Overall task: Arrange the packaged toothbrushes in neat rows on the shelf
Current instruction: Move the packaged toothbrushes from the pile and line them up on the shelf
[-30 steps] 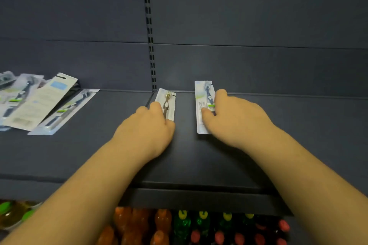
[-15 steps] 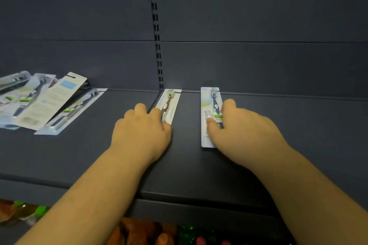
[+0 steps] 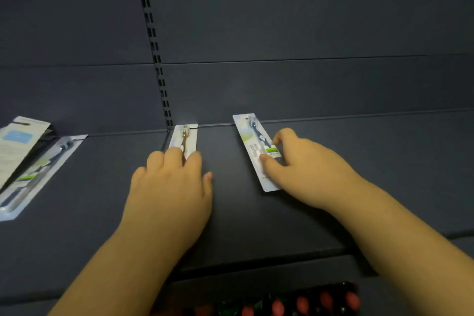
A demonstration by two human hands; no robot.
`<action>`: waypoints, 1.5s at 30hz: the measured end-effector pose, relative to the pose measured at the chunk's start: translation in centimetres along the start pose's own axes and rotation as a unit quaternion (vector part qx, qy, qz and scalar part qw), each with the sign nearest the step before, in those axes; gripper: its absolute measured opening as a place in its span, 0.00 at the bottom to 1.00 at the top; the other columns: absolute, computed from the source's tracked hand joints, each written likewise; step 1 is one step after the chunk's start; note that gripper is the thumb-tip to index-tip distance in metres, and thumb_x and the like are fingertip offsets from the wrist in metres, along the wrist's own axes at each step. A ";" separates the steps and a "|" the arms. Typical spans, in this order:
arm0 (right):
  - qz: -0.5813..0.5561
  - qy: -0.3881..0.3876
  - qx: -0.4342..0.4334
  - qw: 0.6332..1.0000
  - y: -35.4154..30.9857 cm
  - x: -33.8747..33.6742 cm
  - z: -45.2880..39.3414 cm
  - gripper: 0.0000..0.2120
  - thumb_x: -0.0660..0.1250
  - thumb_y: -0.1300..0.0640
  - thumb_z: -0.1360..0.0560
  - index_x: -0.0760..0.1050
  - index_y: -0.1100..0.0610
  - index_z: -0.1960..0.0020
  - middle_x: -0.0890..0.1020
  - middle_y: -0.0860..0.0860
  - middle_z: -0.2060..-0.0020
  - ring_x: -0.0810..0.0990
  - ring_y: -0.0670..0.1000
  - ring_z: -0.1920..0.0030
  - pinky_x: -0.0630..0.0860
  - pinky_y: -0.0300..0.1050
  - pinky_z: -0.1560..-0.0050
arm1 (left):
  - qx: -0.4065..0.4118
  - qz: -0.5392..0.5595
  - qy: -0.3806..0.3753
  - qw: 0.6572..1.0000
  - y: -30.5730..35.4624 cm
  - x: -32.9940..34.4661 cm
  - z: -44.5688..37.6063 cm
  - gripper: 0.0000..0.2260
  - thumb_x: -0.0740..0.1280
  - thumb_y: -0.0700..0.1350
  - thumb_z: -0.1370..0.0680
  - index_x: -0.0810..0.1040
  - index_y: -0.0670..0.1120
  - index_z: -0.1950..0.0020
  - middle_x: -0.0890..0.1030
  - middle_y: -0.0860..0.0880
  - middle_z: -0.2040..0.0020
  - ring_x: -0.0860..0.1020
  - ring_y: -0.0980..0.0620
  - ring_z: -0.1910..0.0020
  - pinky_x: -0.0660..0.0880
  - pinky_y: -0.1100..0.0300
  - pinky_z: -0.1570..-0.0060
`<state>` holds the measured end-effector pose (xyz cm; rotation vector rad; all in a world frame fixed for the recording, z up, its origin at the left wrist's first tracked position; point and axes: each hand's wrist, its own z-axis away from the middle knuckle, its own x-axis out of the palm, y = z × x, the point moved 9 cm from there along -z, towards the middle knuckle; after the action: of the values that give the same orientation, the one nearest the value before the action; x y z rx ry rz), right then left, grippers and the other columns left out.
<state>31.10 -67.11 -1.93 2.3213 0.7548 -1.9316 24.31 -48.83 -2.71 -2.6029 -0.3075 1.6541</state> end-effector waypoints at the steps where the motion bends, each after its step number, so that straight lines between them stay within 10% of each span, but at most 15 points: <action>1: 0.016 0.019 0.002 1.000 0.5 -0.7 0.6 0.15 0.55 0.39 0.21 0.65 0.50 0.45 0.76 0.45 0.62 0.76 0.48 0.62 0.69 0.47 0.65 | 0.021 0.009 0.006 1.000 0.6 -0.4 0.1 0.21 0.51 0.58 0.22 0.75 0.50 0.39 0.77 0.48 0.48 0.73 0.48 0.54 0.71 0.54 0.59; 14: 0.084 -0.008 0.065 0.994 13.5 -3.4 0.1 0.16 0.53 0.39 0.20 0.65 0.52 0.46 0.76 0.46 0.60 0.76 0.51 0.60 0.68 0.48 0.65 | 0.048 0.099 0.036 0.993 10.8 -2.9 0.4 0.21 0.52 0.57 0.24 0.78 0.48 0.45 0.78 0.50 0.55 0.75 0.44 0.56 0.74 0.49 0.60; 45: 0.023 -0.010 0.057 0.998 17.4 -3.3 -1.8 0.15 0.58 0.40 0.25 0.71 0.51 0.53 0.75 0.47 0.61 0.75 0.54 0.58 0.65 0.45 0.63 | -0.117 0.025 -0.034 0.992 14.4 -3.7 2.6 0.25 0.53 0.65 0.24 0.72 0.55 0.34 0.76 0.50 0.45 0.72 0.46 0.43 0.71 0.50 0.47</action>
<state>38.96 -83.04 -3.34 2.3553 0.5985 -2.0260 22.56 -63.83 -2.57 -2.7429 -0.4696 1.8296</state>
